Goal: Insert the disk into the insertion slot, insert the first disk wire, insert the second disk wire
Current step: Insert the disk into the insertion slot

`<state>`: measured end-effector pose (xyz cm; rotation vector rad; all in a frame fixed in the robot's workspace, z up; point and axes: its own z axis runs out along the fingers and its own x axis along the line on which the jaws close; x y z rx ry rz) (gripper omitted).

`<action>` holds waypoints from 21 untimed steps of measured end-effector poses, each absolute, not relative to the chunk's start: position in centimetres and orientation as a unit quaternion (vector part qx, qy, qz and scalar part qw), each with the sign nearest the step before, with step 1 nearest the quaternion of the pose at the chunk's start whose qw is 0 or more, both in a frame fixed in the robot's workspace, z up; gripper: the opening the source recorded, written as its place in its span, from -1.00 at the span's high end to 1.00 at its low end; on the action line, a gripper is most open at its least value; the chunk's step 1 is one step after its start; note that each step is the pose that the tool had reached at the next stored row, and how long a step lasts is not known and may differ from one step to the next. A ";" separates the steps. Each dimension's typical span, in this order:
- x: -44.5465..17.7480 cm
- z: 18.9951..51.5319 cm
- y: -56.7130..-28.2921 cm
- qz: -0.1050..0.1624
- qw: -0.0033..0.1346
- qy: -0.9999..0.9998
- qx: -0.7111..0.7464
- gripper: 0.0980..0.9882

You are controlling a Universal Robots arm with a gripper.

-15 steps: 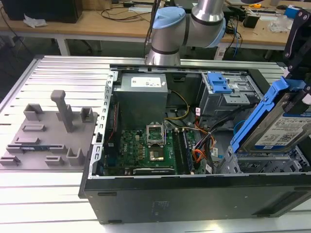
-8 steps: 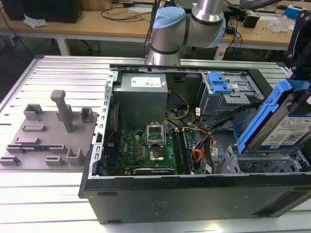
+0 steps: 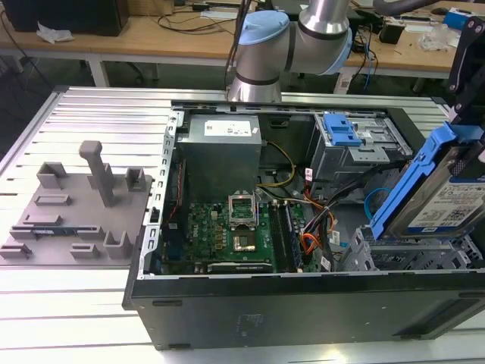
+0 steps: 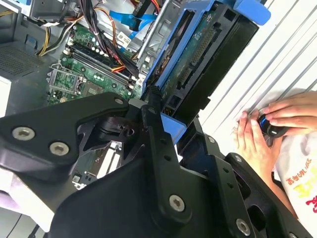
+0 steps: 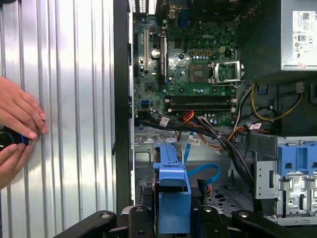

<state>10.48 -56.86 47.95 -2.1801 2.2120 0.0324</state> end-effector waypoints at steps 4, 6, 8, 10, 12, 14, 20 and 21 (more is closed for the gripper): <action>10.6 47.9 -56.2 0.010 0.018 0.712 -0.702 0.40; 10.6 47.9 -56.0 0.010 0.018 0.711 -0.703 0.40; 10.7 47.9 -55.9 0.010 0.018 0.711 -0.703 0.40; 10.9 47.9 -55.8 0.011 0.018 0.710 -0.704 0.40; 11.0 47.8 -55.6 0.011 0.018 0.710 -0.704 0.40; 11.0 47.8 -55.3 0.011 0.018 0.710 -0.704 0.40; 11.0 47.6 -55.1 0.011 0.018 0.710 -0.704 0.40; 11.0 47.6 -55.1 0.011 0.018 0.710 -0.704 0.40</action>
